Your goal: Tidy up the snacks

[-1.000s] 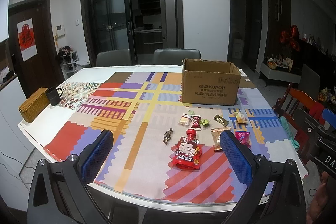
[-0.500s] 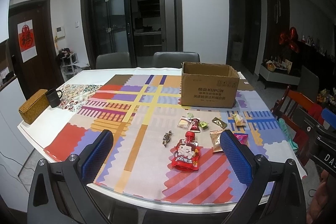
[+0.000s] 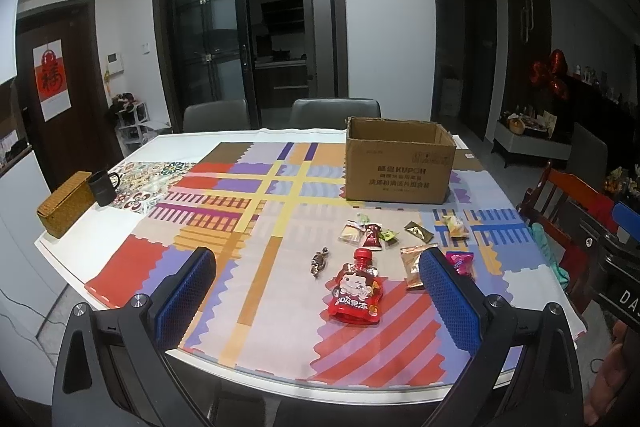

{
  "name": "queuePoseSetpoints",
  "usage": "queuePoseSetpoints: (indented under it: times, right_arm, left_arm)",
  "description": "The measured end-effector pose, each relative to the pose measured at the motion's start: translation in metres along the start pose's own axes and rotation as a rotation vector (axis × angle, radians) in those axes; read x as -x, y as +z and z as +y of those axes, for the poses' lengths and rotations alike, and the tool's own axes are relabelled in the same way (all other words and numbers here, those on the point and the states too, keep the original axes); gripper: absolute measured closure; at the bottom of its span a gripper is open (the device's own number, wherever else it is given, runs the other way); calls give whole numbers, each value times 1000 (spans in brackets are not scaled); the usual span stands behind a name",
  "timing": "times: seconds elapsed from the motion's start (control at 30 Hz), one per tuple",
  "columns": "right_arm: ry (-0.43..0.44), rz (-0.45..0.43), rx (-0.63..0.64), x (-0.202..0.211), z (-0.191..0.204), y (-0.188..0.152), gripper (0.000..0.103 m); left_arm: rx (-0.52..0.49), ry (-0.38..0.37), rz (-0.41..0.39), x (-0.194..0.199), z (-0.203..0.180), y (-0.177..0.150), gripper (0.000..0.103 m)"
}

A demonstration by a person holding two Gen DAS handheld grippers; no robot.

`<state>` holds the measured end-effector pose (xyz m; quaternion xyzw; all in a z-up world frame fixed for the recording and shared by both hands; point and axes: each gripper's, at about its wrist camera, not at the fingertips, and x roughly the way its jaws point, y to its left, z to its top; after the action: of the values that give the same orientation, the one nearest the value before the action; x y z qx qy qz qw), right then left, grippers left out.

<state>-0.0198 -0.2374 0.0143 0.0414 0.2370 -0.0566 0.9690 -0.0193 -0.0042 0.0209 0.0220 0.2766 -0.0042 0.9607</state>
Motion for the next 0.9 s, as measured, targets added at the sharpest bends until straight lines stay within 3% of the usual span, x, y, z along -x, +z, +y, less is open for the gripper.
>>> queuePoseSetpoints:
  times: [0.4, 0.63, 0.9]
  right_arm:
    - [17, 5, 9, -11, 3, -4, 0]
    - [11, 59, 22, -46, 3, -16, 0]
    - [20, 177, 34, -102, 4, -33, 0]
  left_arm:
    - [-11, 9, 19, -16, -1, -8, 0]
    - [-32, -3, 92, -63, -10, -13, 0]
    - [-50, -28, 185, -119, -22, -22, 0]
